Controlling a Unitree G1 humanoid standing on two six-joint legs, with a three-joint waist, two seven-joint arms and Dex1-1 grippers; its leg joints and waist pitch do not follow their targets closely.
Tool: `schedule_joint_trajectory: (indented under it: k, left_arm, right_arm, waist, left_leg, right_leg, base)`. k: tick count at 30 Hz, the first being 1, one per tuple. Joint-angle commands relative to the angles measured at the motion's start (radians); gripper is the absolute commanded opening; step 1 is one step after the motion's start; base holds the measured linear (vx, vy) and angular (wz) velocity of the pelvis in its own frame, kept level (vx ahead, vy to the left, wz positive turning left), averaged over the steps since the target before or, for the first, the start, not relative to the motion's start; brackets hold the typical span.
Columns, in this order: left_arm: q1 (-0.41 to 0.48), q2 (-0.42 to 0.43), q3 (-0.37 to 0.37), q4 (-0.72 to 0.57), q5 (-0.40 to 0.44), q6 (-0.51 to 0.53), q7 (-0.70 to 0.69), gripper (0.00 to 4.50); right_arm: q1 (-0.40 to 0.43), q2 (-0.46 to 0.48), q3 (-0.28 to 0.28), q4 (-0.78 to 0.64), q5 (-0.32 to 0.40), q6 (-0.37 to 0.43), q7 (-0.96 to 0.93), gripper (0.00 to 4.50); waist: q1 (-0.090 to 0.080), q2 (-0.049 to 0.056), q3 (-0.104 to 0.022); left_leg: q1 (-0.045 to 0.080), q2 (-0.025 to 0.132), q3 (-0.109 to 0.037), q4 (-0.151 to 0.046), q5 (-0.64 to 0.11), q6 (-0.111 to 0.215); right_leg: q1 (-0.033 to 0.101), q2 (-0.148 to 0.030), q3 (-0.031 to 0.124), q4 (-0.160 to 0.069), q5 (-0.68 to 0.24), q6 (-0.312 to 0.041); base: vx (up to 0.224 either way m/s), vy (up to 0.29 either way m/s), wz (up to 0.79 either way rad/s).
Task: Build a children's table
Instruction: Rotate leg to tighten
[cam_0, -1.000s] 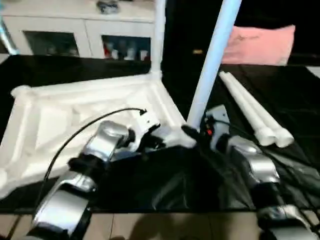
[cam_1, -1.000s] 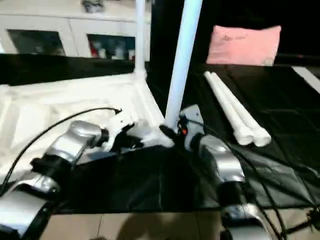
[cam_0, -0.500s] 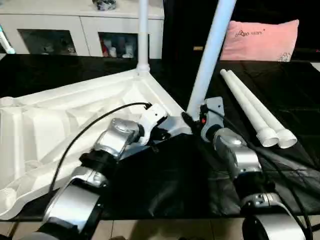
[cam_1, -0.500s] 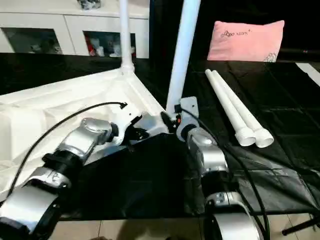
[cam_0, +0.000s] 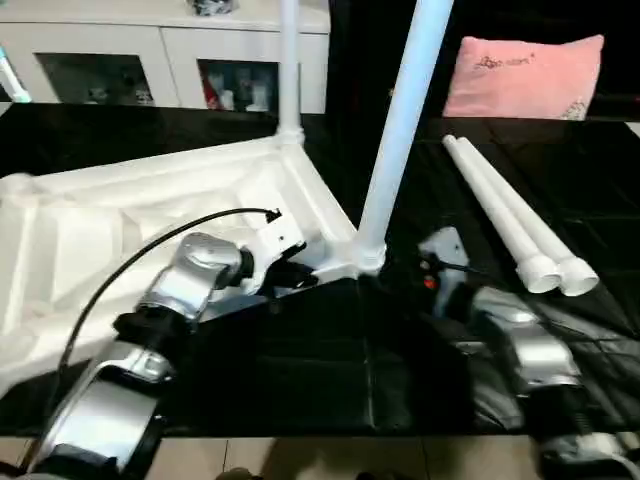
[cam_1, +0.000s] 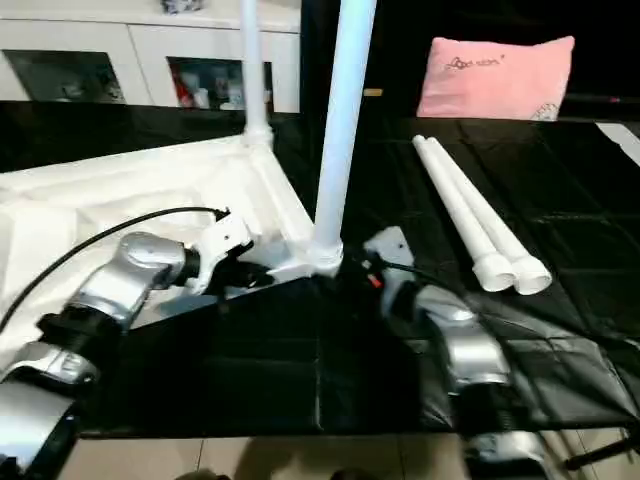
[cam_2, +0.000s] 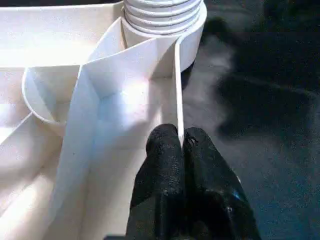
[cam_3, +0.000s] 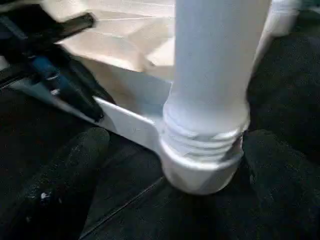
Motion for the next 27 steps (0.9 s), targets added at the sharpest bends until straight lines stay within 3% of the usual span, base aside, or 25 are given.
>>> schedule_joint_trajectory:
  k: [1, 9, 15, 20, 21, 22, 27]
  left_arm:
    - [0.006, 0.016, -0.028, -0.047, -0.015, -0.056, -0.097, 0.0]
    - [0.025, 0.089, -0.074, -0.076, -0.029, -0.143, -0.275, 0.0]
    - [0.029, 0.1, -0.097, -0.104, -0.037, -0.172, -0.354, 0.0]
    - [0.03, 0.094, -0.109, -0.117, -0.039, -0.181, -0.371, 0.0]
    - [0.03, 0.094, -0.109, -0.117, -0.039, -0.181, -0.371, 0.0]
    - [0.032, 0.091, -0.115, -0.123, -0.039, -0.182, -0.375, 0.0]
    - [0.043, 0.09, -0.126, -0.142, -0.038, -0.183, -0.386, 0.0]
  right_arm:
    - [0.0, -0.038, 0.011, -0.043, 0.019, -0.007, 0.08, 4.49]
    - [-0.023, -0.123, 0.056, -0.055, 0.042, -0.016, 0.27, 4.49]
    - [-0.063, -0.128, 0.093, -0.023, 0.048, -0.027, 0.368, 4.49]
    - [-0.083, -0.122, 0.108, -0.002, 0.056, -0.021, 0.402, 4.09]
    - [-0.083, -0.122, 0.108, -0.002, 0.056, -0.021, 0.402, 3.8]
    - [-0.087, -0.12, 0.116, 0.002, 0.056, -0.021, 0.414, 3.8]
    - [-0.097, -0.115, 0.135, 0.018, 0.064, -0.011, 0.46, 3.37]
  waist:
    - [0.007, -0.001, -0.073]
    - [0.032, -0.003, -0.075]
    - [0.037, -0.007, -0.072]
    - [0.043, -0.008, -0.07]
    - [0.043, -0.009, -0.071]
    - [0.042, -0.014, -0.071]
    - [0.046, -0.013, -0.072]
  left_leg:
    - [0.012, 0.054, -0.012, -0.064, -0.17, 0.083]
    - [0.013, 0.059, -0.009, -0.063, -0.165, 0.072]
    - [0.012, 0.06, -0.01, -0.064, -0.188, 0.056]
    - [0.013, 0.06, -0.01, -0.064, -0.191, 0.048]
    - [0.014, 0.061, -0.011, -0.064, -0.189, 0.047]
    - [0.012, 0.06, -0.01, -0.064, -0.188, 0.048]
    - [0.012, 0.06, -0.01, -0.062, -0.178, 0.051]
  right_leg:
    - [0.063, -0.076, 0.065, -0.063, -0.215, -0.203]
    - [0.061, -0.077, 0.064, -0.058, -0.22, -0.204]
    - [0.057, -0.079, 0.064, -0.06, -0.285, -0.187]
    - [0.054, -0.079, 0.065, -0.063, -0.311, -0.176]
    - [0.054, -0.078, 0.065, -0.062, -0.304, -0.175]
    - [0.055, -0.078, 0.065, -0.061, -0.301, -0.175]
    - [0.055, -0.079, 0.065, -0.06, -0.302, -0.174]
  base:
    - [0.0, 0.0, 0.0]
    - [0.0, 0.0, 0.0]
    - [0.0, 0.0, 0.0]
    - [0.0, 0.0, 0.0]
    - [0.0, 0.0, 0.0]
    - [0.0, 0.0, 0.0]
    - [0.0, 0.0, 0.0]
